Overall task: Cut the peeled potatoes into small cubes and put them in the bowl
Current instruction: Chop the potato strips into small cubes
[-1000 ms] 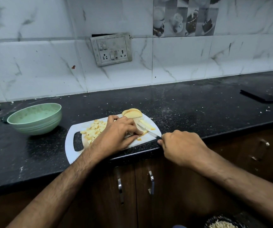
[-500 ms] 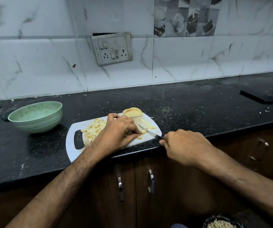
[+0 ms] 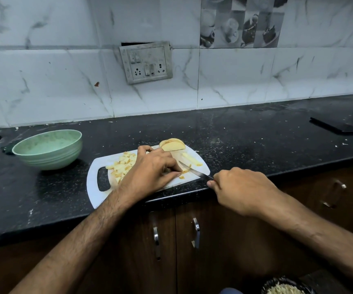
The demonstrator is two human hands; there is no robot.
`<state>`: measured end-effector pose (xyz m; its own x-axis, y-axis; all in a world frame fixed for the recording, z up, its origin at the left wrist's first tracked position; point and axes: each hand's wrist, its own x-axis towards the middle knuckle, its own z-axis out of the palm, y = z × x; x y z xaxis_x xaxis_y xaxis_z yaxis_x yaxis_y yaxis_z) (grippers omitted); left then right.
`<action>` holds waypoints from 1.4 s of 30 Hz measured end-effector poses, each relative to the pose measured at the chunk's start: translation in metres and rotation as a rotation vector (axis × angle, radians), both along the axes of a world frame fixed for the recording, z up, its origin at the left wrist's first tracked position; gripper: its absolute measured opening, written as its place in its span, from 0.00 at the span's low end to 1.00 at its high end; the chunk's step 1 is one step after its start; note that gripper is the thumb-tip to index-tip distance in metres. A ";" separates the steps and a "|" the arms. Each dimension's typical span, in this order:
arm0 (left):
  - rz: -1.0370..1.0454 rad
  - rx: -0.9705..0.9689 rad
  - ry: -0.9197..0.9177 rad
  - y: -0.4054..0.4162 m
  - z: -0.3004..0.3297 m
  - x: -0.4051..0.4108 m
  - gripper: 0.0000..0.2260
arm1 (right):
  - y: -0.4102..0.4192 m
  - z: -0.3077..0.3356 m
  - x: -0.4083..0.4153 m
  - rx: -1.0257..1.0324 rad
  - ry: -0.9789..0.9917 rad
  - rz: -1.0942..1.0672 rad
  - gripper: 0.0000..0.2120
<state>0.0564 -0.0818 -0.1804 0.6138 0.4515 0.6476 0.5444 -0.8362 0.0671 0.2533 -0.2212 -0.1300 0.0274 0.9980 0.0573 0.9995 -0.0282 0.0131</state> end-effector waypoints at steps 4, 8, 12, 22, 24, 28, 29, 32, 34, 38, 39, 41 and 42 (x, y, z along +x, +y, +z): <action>-0.018 -0.021 0.020 0.000 0.002 0.000 0.02 | 0.007 -0.007 -0.010 0.017 0.001 -0.001 0.17; -0.003 -0.046 -0.007 0.000 0.001 -0.002 0.02 | 0.018 -0.009 -0.011 0.035 0.010 -0.013 0.19; 0.014 -0.073 -0.051 0.001 0.000 -0.003 0.02 | 0.012 0.002 0.001 0.028 0.023 -0.028 0.17; -0.022 -0.090 -0.051 0.002 0.001 -0.003 0.03 | 0.003 -0.004 -0.014 0.005 -0.004 -0.008 0.17; -0.017 -0.081 -0.046 0.002 0.000 -0.004 0.03 | 0.011 -0.008 -0.018 0.021 -0.008 -0.009 0.18; -0.006 -0.067 -0.058 0.001 0.000 -0.004 0.03 | 0.021 -0.004 -0.012 0.022 0.021 -0.037 0.19; -0.006 -0.076 -0.068 0.001 0.000 -0.004 0.03 | 0.020 -0.001 -0.010 0.028 0.028 -0.041 0.19; -0.018 -0.102 -0.096 0.002 0.000 -0.004 0.03 | 0.011 0.007 -0.004 0.014 0.035 -0.027 0.18; -0.020 -0.105 -0.102 0.002 0.000 -0.004 0.03 | 0.003 0.008 -0.007 -0.018 0.035 -0.010 0.16; -0.020 -0.100 -0.082 0.002 0.000 -0.005 0.03 | -0.001 0.001 -0.017 -0.019 0.032 0.011 0.16; -0.021 -0.101 -0.077 0.002 0.000 -0.005 0.03 | 0.000 -0.001 -0.019 -0.011 0.026 0.009 0.17; -0.018 -0.099 -0.077 0.002 0.000 -0.005 0.03 | 0.000 -0.003 -0.020 -0.004 0.024 0.002 0.18; -0.014 -0.095 -0.077 0.002 0.000 -0.004 0.03 | 0.001 -0.004 -0.020 -0.004 0.028 0.000 0.18</action>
<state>0.0519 -0.0800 -0.1806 0.5706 0.5051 0.6475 0.5233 -0.8313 0.1874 0.2333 -0.2204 -0.1338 0.0289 0.9982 0.0527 0.9995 -0.0282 -0.0144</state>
